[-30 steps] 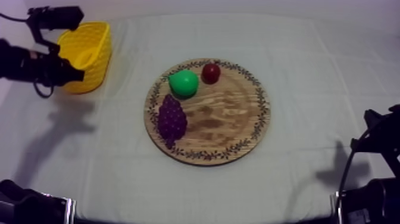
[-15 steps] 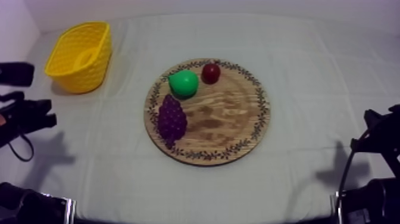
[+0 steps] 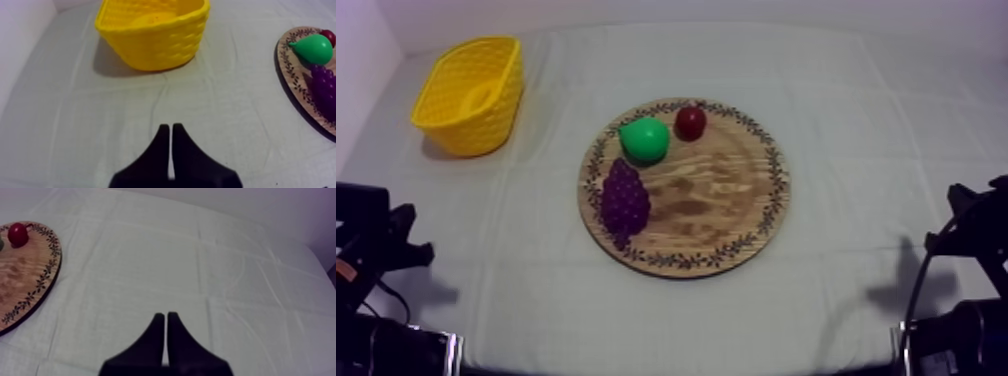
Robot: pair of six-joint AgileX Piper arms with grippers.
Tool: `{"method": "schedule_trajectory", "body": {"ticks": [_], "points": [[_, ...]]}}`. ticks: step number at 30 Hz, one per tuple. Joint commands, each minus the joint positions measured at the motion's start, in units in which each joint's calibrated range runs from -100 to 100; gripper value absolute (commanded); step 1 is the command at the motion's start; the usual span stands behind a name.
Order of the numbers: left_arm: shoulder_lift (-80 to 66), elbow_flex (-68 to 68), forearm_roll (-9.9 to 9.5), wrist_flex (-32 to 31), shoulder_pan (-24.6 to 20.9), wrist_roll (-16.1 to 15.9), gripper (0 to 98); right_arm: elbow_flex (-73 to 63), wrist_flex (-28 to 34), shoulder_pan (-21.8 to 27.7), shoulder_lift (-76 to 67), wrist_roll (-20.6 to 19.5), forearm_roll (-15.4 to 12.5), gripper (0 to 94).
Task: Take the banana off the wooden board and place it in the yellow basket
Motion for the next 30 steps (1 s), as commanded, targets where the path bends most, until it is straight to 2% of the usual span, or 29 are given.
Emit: {"method": "schedule_trajectory", "body": {"ticks": [1,7,19,30], "points": [[-3.4,0.1,-0.18,1.4,0.1,0.0,0.1,0.0,0.0,0.0,0.0,0.0,0.0,0.3],[-7.5,-0.1,-0.38,3.5,0.7,1.7,0.1,0.0,0.0,0.0,0.0,0.0,0.0,0.3],[-13.2,0.7,-0.41,2.1,3.2,11.7,0.1,0.0,0.0,0.0,0.0,0.0,0.0,0.3],[-13.6,0.8,-0.46,1.7,4.5,12.9,0.1,0.0,0.0,0.0,0.0,0.0,0.0,0.3]]}}
